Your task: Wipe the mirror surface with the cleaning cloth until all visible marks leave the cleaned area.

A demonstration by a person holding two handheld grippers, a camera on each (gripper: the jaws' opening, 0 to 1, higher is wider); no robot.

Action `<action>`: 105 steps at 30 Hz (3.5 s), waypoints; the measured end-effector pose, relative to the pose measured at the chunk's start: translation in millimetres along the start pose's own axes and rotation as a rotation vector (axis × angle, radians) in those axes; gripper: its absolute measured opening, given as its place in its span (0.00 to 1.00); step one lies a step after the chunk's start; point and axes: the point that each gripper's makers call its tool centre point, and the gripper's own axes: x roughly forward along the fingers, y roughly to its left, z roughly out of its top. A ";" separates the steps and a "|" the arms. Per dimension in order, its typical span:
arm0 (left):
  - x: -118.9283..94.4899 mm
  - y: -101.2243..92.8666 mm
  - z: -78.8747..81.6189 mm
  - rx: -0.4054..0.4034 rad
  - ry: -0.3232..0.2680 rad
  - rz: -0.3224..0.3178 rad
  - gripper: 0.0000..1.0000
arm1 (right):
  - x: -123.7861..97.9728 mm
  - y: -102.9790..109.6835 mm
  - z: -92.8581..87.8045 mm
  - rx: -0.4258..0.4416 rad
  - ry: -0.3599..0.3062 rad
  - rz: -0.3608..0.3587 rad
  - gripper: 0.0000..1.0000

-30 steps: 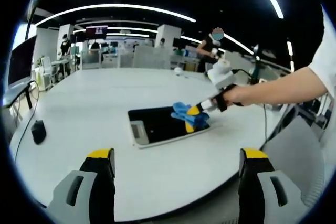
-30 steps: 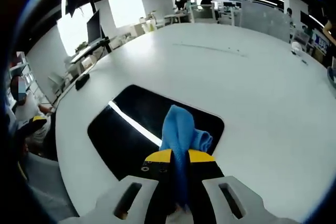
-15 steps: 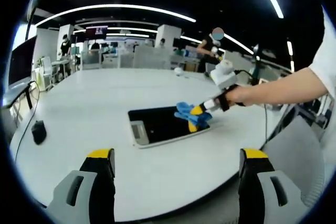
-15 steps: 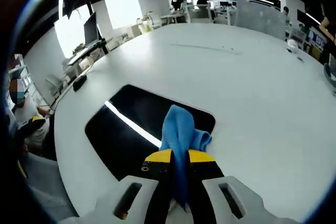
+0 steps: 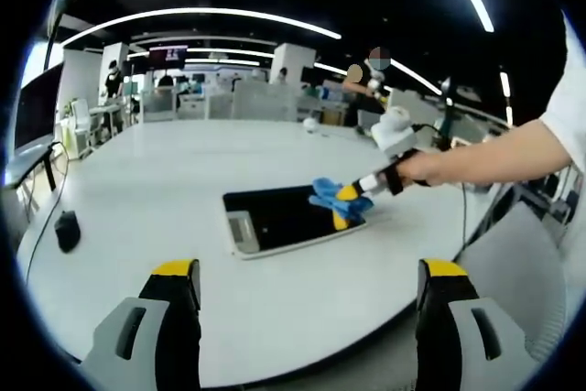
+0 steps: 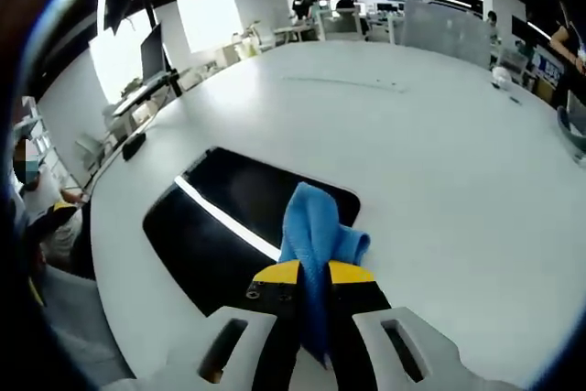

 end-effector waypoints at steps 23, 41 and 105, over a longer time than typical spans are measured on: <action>-0.4 -1.2 -0.7 0.004 0.004 -0.008 0.99 | 10.9 -12.2 2.7 -0.014 0.011 -0.017 0.04; -0.1 -2.7 -1.0 0.007 0.006 -0.018 0.99 | -2.0 0.9 -11.7 -0.007 0.009 -0.015 0.04; -1.2 -10.5 -0.8 0.039 0.007 -0.074 0.99 | 1.3 47.0 -14.0 0.031 0.002 -0.011 0.04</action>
